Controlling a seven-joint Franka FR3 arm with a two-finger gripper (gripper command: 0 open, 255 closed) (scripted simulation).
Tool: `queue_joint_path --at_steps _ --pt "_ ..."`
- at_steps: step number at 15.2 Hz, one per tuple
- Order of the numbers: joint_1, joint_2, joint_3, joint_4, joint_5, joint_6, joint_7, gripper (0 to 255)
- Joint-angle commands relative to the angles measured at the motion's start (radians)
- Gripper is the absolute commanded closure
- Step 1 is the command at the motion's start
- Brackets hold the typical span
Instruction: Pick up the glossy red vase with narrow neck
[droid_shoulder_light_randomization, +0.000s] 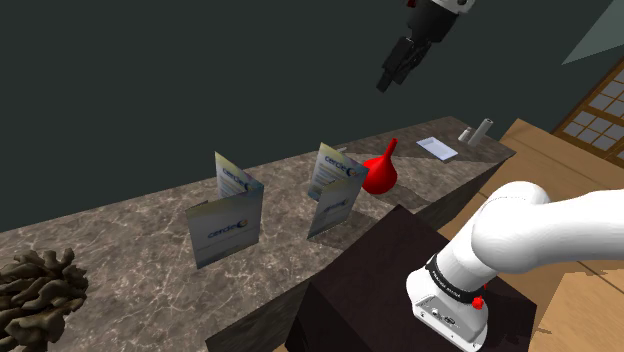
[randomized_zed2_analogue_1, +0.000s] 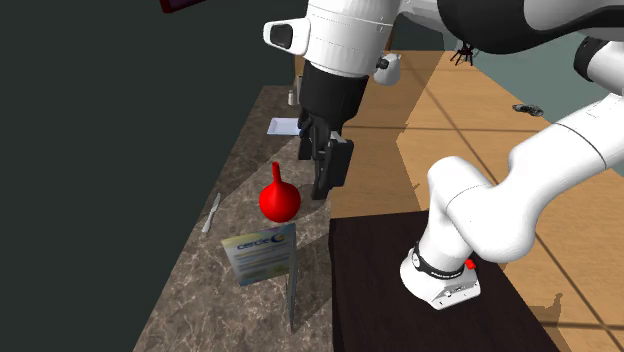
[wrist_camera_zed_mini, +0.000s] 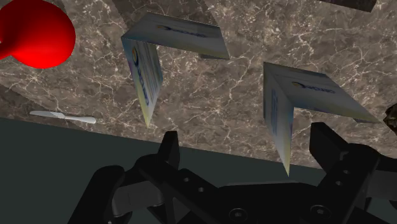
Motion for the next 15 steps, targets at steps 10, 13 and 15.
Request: queue_joint_path --at_steps 10,13,15 --pt "-0.056 0.089 -0.159 -0.098 -0.086 0.142 -0.18 0" --pt "-0.074 0.141 -0.212 -0.112 -0.112 0.193 -0.24 0" --pt "-0.085 0.181 -0.248 -0.114 -0.127 0.228 -0.28 0"
